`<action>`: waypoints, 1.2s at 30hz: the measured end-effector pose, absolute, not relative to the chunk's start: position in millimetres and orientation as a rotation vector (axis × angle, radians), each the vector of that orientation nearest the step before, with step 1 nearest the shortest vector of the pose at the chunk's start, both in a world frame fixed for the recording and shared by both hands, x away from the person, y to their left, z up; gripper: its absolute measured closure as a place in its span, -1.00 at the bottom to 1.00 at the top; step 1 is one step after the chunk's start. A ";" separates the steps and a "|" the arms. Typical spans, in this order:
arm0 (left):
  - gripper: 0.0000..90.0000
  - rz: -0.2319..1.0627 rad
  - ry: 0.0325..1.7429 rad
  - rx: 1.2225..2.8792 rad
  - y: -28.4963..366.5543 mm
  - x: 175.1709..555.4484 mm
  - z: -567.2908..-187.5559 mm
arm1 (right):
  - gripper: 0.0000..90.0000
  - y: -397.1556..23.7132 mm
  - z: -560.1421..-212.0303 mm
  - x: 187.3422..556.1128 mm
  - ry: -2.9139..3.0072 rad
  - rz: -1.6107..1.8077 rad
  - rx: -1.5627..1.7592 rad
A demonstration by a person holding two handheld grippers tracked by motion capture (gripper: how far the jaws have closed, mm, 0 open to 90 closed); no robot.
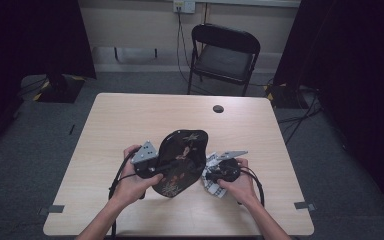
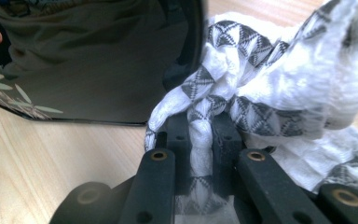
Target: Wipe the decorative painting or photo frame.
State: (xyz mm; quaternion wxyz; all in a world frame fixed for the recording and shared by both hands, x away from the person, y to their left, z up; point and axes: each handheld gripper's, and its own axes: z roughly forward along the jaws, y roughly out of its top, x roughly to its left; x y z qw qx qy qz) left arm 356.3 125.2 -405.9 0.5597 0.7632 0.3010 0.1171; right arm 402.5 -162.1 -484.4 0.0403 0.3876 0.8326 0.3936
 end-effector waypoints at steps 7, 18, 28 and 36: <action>0.78 0.271 0.710 1.793 125.2 356.7 -406.8 | 0.81 -174.4 -468.6 406.5 2.448 1.296 1.193; 0.78 0.268 0.714 1.791 124.3 356.9 -408.1 | 0.81 -201.5 -441.0 414.4 2.254 1.435 1.169; 0.78 0.267 0.711 1.792 124.7 357.2 -409.2 | 0.81 -247.8 -444.5 435.8 2.047 1.353 1.327; 0.77 0.266 0.716 1.797 124.3 357.2 -409.5 | 0.79 -262.2 -465.6 448.6 2.015 1.211 1.362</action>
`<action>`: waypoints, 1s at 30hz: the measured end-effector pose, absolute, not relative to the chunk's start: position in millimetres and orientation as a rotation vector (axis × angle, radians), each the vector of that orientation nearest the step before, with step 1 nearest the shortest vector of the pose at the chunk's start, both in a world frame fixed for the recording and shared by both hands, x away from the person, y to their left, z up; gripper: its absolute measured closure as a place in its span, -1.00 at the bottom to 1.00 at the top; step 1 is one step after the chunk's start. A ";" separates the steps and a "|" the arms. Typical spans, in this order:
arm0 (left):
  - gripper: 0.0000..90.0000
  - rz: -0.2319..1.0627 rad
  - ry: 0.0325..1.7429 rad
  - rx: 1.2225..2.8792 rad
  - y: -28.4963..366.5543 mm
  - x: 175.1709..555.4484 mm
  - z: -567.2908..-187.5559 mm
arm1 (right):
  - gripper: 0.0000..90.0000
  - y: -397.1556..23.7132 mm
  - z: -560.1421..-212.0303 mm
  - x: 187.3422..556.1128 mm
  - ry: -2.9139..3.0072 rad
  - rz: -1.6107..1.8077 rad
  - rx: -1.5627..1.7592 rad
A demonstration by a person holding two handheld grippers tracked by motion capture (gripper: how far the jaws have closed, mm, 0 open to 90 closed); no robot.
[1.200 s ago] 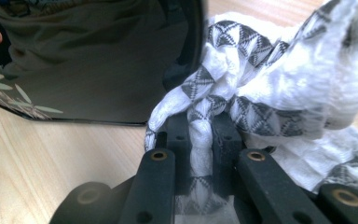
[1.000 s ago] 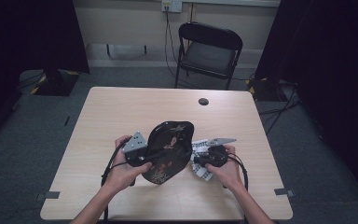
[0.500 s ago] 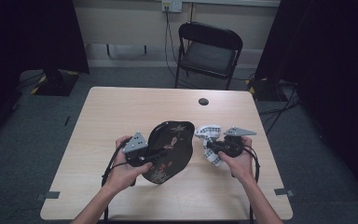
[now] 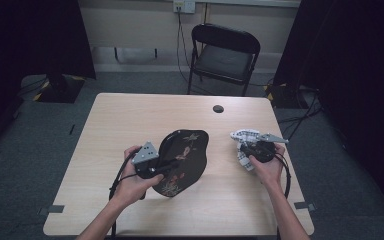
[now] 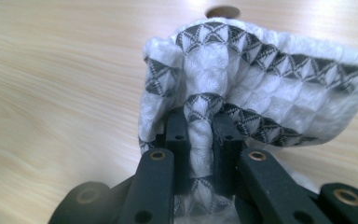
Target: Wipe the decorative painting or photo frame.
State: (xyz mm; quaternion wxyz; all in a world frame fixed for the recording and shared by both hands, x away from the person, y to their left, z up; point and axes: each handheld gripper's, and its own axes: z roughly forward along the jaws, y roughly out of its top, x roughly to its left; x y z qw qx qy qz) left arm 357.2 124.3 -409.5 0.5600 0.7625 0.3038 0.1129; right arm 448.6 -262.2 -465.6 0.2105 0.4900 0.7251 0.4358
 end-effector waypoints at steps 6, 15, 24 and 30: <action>0.77 0.268 0.716 1.806 123.9 356.8 -409.8 | 0.76 -272.9 -485.1 454.6 2.033 1.122 1.408; 0.72 0.287 0.714 1.838 122.3 356.6 -410.7 | 0.36 -267.4 -494.2 455.1 2.085 1.097 1.399; 0.52 0.308 0.716 1.846 122.2 356.6 -411.2 | 0.14 -266.9 -489.5 454.6 2.045 1.167 1.425; 0.23 0.343 0.725 1.815 120.5 355.2 -408.5 | 0.03 -265.9 -469.1 446.9 2.028 1.242 1.376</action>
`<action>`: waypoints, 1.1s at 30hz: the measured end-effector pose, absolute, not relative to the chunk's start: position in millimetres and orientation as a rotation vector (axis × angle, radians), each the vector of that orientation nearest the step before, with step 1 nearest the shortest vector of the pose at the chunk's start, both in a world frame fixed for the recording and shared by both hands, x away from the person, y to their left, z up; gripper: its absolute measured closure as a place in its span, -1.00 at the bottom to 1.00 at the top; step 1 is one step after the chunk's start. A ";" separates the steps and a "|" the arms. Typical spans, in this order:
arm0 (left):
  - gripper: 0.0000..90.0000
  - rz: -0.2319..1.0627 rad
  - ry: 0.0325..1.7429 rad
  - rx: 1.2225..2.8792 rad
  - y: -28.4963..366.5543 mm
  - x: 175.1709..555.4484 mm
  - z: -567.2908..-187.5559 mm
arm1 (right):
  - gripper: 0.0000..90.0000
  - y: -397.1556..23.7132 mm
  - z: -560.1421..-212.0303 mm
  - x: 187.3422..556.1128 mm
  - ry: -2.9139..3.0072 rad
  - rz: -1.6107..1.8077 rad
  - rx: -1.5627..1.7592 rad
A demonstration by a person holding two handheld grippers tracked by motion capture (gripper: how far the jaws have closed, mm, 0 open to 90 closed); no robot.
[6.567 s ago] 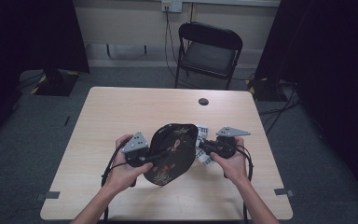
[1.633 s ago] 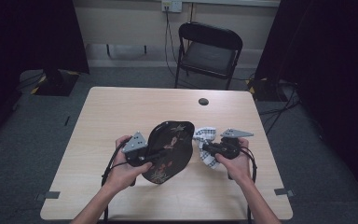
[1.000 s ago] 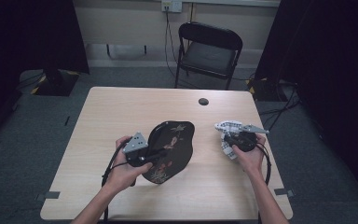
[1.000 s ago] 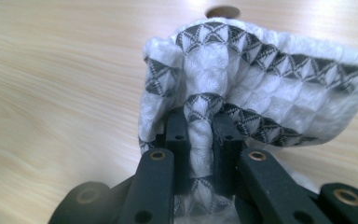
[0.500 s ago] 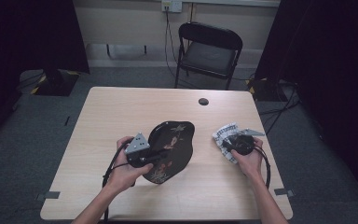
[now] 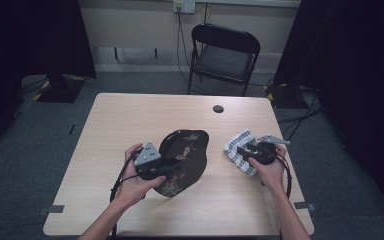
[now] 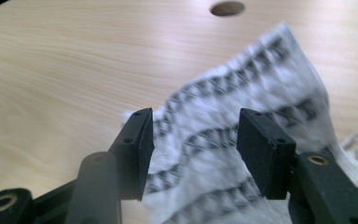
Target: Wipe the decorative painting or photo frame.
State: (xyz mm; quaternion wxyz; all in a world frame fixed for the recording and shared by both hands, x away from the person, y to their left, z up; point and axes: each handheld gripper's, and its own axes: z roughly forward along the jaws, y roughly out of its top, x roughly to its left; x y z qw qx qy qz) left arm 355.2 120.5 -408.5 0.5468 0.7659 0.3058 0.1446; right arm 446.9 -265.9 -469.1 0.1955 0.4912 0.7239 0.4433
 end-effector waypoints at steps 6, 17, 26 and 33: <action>0.08 0.335 0.722 1.801 122.4 352.5 -402.4 | 0.00 -241.5 -444.7 432.3 2.117 1.345 1.209; 0.00 0.343 0.757 1.823 153.7 338.4 -395.7 | 0.16 -201.7 -418.9 408.7 2.279 1.515 0.983; 0.21 0.270 0.783 1.841 166.8 335.3 -405.9 | 0.04 -167.7 -419.4 406.2 2.366 1.548 0.841; 0.44 0.336 0.774 1.883 169.0 340.2 -408.0 | 0.05 -161.2 -428.6 406.9 2.402 1.532 0.847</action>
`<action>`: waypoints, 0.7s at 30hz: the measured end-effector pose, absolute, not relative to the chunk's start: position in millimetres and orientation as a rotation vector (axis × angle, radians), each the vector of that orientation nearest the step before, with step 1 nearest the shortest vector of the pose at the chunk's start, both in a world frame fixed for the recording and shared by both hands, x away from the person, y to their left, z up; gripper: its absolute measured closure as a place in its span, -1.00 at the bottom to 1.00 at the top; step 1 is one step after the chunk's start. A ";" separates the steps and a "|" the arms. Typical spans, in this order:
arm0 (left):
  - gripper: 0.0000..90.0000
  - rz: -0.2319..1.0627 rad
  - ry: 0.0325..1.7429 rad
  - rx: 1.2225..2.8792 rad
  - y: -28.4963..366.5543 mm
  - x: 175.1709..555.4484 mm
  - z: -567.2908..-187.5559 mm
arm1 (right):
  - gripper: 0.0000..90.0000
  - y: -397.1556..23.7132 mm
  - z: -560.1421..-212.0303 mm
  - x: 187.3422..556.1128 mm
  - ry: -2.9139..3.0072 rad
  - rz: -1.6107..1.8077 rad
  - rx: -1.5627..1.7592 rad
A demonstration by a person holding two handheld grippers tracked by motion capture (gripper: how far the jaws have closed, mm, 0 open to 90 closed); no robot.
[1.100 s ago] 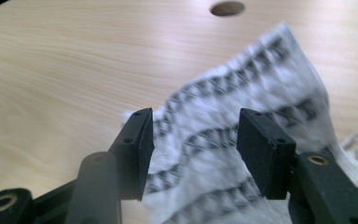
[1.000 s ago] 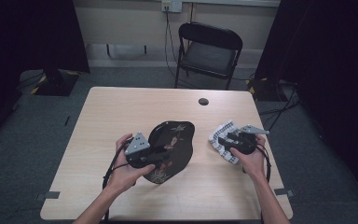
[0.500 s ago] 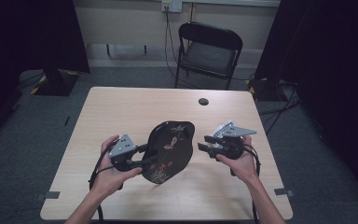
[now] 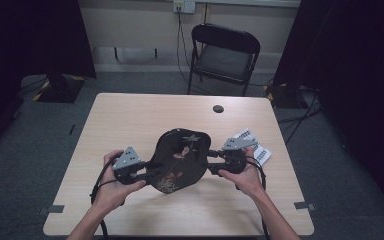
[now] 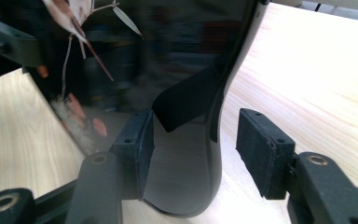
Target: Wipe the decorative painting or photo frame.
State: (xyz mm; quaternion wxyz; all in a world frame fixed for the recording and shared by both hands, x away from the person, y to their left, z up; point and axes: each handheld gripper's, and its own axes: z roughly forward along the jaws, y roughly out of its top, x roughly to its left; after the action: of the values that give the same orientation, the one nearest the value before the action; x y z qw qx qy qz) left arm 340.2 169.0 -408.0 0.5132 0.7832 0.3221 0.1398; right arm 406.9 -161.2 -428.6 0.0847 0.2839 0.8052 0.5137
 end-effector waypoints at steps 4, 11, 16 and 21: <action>0.39 0.316 0.798 1.857 172.9 350.6 -413.2 | 0.11 -162.7 -429.9 407.6 2.399 1.538 0.852; 0.29 0.325 0.832 1.843 175.7 356.8 -416.8 | 0.07 -160.3 -433.2 406.5 2.416 1.528 0.841; 0.18 0.320 0.867 1.833 180.4 359.5 -422.6 | 0.07 -154.1 -434.8 405.5 2.419 1.527 0.831; 0.10 0.326 0.914 1.815 187.6 360.8 -425.0 | 0.09 -150.2 -437.2 405.9 2.429 1.509 0.834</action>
State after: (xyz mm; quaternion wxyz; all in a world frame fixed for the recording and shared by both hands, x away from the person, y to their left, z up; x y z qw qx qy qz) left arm 360.8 187.6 -425.0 0.5157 0.7555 0.3805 0.1359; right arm 405.9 -150.2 -437.2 0.0813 0.2790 0.8127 0.5051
